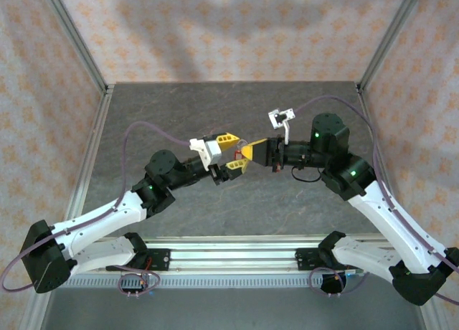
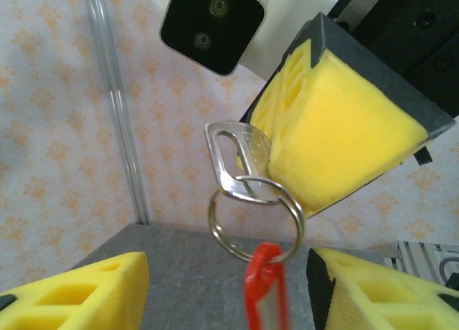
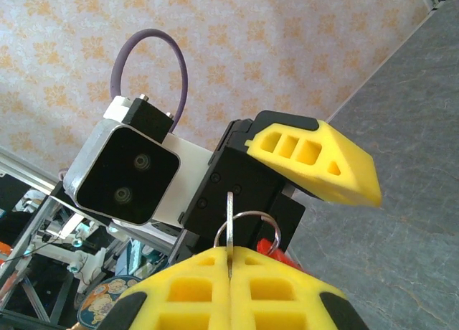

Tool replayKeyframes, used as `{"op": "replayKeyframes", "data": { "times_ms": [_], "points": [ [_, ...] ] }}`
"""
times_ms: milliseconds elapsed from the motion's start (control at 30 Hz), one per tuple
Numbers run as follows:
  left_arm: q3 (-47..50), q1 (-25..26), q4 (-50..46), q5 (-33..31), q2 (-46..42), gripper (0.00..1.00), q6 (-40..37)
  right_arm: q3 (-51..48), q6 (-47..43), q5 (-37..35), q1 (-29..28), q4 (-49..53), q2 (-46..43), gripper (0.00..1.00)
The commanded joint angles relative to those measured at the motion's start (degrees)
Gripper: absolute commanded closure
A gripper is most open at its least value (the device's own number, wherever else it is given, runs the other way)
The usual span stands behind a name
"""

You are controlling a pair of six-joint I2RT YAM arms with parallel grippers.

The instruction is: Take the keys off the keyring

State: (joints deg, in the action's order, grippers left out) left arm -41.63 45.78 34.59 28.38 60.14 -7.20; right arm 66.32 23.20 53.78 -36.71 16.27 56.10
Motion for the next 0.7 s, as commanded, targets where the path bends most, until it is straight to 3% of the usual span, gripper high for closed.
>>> {"op": "replayKeyframes", "data": {
  "times_ms": [0, 533, 667],
  "points": [
    [-2.09, 0.67, 3.12, -0.96, -0.37, 0.43, -0.99, -0.59, 0.63, 1.15, -0.03, -2.99, -1.06, 1.00],
    [-2.16, 0.74, 3.07, -1.22, -1.51, 0.70, -1.58, -1.72, 1.75, 0.71, -0.03, -4.61, -1.97, 1.00],
    [-2.07, 0.70, 3.21, -1.22, -1.82, 0.72, -1.59, -1.73, 2.07, 0.69, -0.03, -4.94, -1.96, 1.00]
  ]
}}
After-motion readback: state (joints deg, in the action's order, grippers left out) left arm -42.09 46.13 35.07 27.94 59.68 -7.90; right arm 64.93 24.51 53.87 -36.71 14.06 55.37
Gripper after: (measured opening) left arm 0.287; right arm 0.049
